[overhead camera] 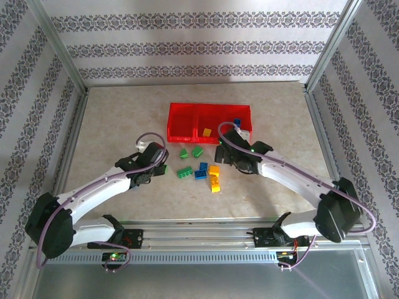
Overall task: Sort the legos into containers by color
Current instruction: Pick up the lego from the bottom-left of the table, then place the lego in the container.
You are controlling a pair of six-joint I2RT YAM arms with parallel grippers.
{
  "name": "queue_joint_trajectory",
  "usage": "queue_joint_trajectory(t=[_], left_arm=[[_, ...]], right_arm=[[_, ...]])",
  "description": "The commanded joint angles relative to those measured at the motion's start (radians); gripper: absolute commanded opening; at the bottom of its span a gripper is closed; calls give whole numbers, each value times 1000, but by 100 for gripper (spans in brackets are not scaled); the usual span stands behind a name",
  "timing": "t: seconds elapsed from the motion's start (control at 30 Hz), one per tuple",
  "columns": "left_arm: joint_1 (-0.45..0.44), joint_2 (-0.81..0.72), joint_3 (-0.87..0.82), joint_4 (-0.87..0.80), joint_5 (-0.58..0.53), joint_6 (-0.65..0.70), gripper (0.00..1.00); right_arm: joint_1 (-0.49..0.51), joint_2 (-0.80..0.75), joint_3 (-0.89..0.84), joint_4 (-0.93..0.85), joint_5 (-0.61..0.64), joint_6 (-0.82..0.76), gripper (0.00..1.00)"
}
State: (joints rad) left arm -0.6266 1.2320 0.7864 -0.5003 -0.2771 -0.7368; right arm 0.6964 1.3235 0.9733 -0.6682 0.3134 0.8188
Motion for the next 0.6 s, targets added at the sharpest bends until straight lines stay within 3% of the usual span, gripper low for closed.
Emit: queue_joint_trajectory(t=[0.0, 0.23, 0.57], left_arm=[[0, 78, 95, 102, 76, 120, 25], [-1, 348, 367, 191, 211, 243, 25], [-1, 705, 780, 140, 256, 342, 24]], right_arm=[[2, -78, -65, -44, 44, 75, 98], [2, -170, -142, -63, 43, 118, 98], [4, -200, -156, -62, 35, 131, 98]])
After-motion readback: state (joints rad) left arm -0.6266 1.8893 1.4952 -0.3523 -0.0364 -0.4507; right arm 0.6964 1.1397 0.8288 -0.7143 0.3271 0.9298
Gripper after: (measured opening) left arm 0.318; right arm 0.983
